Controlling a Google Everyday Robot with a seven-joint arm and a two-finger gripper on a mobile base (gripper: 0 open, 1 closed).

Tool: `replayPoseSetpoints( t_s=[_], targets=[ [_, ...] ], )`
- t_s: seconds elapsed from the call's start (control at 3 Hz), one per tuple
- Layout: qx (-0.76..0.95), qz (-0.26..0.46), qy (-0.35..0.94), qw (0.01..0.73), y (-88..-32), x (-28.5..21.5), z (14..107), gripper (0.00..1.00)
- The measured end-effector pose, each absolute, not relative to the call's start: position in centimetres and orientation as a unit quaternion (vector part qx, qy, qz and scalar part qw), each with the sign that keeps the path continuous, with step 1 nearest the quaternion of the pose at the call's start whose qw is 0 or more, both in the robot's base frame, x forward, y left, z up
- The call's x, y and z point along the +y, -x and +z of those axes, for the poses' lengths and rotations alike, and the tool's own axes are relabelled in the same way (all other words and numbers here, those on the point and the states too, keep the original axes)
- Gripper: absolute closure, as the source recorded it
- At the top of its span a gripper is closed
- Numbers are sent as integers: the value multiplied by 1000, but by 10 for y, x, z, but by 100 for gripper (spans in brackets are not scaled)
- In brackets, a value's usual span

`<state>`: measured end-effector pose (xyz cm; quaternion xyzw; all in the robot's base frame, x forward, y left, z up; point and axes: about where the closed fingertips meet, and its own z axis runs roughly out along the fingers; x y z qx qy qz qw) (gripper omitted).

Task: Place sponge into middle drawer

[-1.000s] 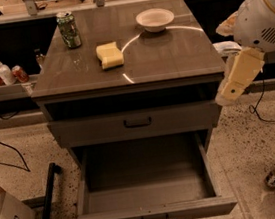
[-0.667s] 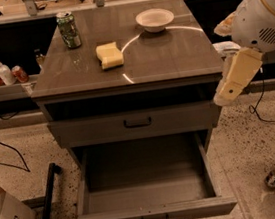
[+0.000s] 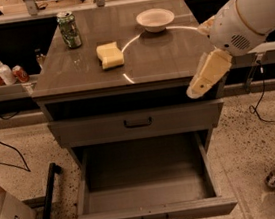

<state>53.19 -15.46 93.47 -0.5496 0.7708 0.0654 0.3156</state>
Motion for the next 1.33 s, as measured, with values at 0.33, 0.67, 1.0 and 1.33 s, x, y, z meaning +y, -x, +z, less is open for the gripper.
replayPoseSetpoints(
  t_s=[0.33, 0.67, 1.0, 1.33],
  targets=[
    [764, 88, 529, 357, -564, -138, 927, 0],
    [758, 105, 516, 386, -598, -124, 919, 0],
    [757, 124, 503, 397, -634, -117, 905, 0],
    [757, 124, 503, 397, -634, -117, 905, 0]
  ],
)
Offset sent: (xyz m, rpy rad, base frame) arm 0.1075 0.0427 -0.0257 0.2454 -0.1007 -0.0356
